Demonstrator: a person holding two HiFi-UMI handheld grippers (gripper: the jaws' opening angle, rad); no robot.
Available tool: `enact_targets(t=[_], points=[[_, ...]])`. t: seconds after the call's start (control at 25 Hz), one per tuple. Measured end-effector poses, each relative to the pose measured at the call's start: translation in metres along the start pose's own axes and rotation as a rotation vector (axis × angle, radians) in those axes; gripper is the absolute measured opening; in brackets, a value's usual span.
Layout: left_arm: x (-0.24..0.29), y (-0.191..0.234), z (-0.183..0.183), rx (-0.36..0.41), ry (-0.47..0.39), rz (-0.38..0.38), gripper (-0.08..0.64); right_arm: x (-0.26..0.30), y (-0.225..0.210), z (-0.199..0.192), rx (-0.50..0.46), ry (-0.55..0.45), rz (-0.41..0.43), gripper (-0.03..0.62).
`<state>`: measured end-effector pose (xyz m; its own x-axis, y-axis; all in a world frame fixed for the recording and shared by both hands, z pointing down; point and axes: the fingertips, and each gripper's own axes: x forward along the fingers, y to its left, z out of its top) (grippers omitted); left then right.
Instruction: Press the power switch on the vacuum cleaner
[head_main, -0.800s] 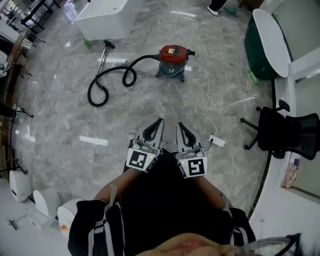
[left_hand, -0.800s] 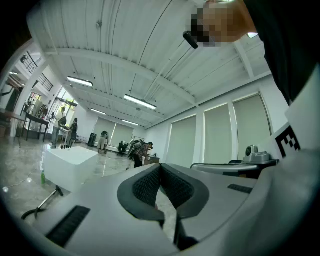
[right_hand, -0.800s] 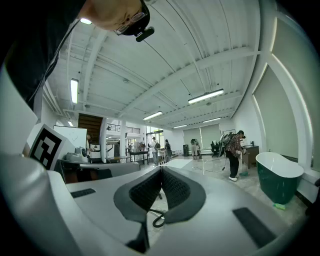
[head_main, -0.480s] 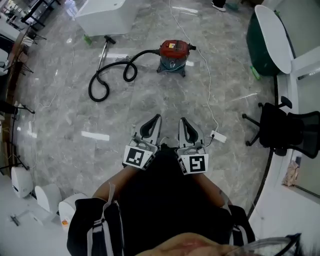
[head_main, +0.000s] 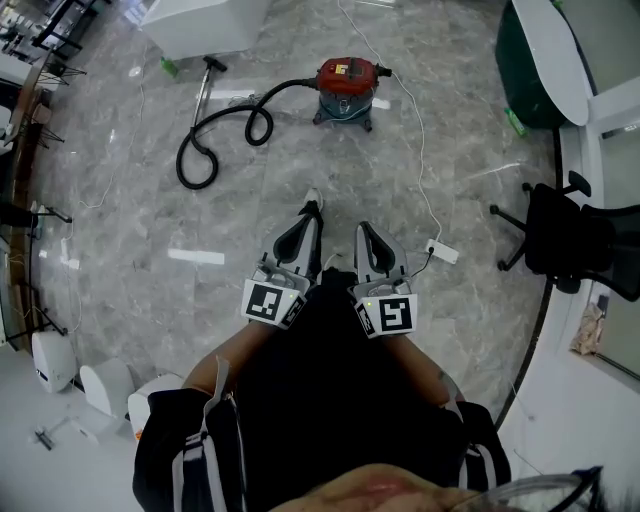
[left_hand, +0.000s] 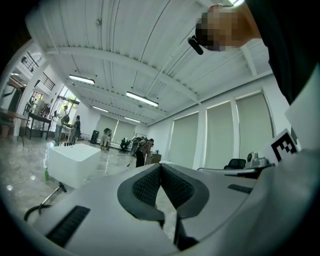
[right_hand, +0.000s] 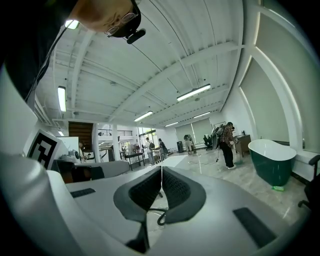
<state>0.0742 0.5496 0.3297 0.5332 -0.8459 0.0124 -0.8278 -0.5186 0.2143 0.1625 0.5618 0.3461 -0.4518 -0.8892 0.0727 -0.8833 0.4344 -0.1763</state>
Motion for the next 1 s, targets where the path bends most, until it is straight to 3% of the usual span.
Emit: enact_targets(t=[0.2, 0.56, 1.0], points=[[0.017, 0.005, 0.001, -0.026, -0.009, -0.019, 0.018, 0.005, -0.011, 0.001, -0.007, 0.017, -0.027, 0.018], [0.083, 0.002, 0.002, -0.068, -0.031, -0.129, 0.018, 0.039, -0.053, 0.016, -0.050, 0.026, -0.068, 0.018], [0.212, 0.098, 0.006, -0.124, 0.012, -0.146, 0.018, 0.173, -0.112, 0.035, -0.065, 0.020, -0.119, 0.018]])
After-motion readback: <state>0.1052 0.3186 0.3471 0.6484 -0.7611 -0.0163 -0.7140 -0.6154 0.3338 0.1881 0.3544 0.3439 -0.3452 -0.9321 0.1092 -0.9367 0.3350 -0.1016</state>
